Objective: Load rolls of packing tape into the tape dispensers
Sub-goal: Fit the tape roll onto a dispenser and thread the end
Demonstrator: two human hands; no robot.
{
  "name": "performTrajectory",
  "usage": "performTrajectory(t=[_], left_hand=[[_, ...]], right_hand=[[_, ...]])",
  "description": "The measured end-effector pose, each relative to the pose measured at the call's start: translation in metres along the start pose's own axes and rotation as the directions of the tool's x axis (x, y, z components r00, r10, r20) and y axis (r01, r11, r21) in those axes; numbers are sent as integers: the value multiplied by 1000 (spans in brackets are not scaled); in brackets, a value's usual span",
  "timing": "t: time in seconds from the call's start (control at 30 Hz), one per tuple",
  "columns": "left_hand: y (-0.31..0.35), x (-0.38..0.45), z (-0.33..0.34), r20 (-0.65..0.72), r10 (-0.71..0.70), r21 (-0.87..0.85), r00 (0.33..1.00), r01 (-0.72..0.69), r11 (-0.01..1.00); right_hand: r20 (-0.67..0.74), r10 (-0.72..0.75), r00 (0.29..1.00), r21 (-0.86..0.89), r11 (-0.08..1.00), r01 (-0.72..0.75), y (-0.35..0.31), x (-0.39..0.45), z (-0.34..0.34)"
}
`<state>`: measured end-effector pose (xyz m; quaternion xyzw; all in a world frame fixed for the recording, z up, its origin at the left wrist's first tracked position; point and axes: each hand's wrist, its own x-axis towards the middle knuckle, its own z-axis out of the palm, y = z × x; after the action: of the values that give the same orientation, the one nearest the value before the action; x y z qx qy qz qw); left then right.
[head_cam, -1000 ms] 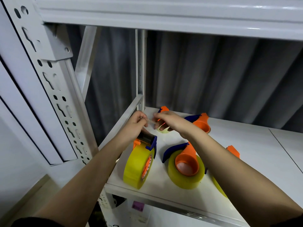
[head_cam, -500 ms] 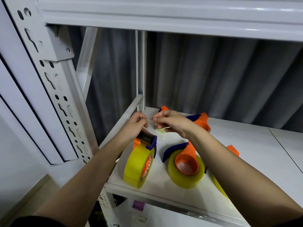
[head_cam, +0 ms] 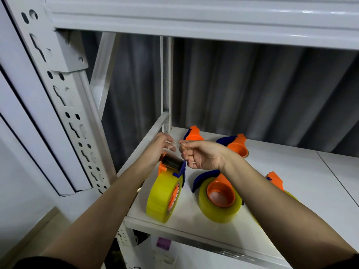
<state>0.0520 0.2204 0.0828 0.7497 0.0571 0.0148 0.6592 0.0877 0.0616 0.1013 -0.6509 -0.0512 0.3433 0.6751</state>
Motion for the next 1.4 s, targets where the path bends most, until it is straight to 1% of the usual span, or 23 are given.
performTrajectory(t=[0.07,0.13,0.2,0.3,0.4,0.47,0.6,0.7,0.77,0.83,0.9,0.97,1.07,1.13,1.17,1.2,1.27,1.33,1.4], left_hand=[[-1,-1,-1,11,45,52,999,-46,998],[-1,-2,-2,38,98,112,994,-102,988],[0,-3,-2,62,130,133,990,-138,982],[2,-4,-3,66,160,154,985,-168,974],[0,-5,-3,68,179,175,981,-188,966],[-1,-5,-2,68,176,182,982,-185,966],[1,-6,0,44,158,165,987,-163,973],[0,-5,0,33,149,160,988,-152,975],[-1,-5,-1,31,139,173,990,-142,975],[1,-6,-1,33,127,167,991,-131,977],[3,-8,0,37,113,141,993,-117,983],[4,-8,0,37,102,141,994,-106,984],[3,-8,0,42,89,123,995,-93,988],[3,-8,0,45,87,118,995,-92,989],[3,-9,0,46,88,119,995,-93,988],[3,-9,0,48,90,118,995,-95,989],[3,-8,0,55,88,107,995,-94,990],[3,-8,-1,62,85,93,994,-91,992],[2,-8,-2,66,81,97,995,-87,991]], right_hand=[[-29,3,1000,34,999,-2,0,1,0],[7,-20,1000,62,998,19,0,-6,6],[-5,-41,999,76,996,42,0,-8,8],[-19,-76,997,78,994,77,2,-8,9],[22,-69,997,93,993,67,1,-11,10],[29,-50,998,64,997,48,0,-14,11],[-18,-86,996,-13,996,85,-4,-16,12],[-82,-128,988,-173,979,112,-2,-12,10],[-115,-179,977,-330,935,133,0,-8,8],[-149,-273,951,-453,873,180,-1,-6,6],[-133,-388,912,-498,822,277,-2,-5,4],[-77,-436,897,-544,772,328,-4,-7,5],[-45,-390,920,-596,749,288,-4,-8,4],[-55,-306,951,-595,775,215,-5,-8,1],[-68,-254,965,-567,805,172,-6,-8,0],[-84,-197,977,-514,849,126,-5,-6,-1],[-85,-61,995,-337,941,29,-5,-3,-1],[-10,46,999,-186,981,-47,-4,-1,1],[75,99,992,-97,991,-92,-3,1,1]])
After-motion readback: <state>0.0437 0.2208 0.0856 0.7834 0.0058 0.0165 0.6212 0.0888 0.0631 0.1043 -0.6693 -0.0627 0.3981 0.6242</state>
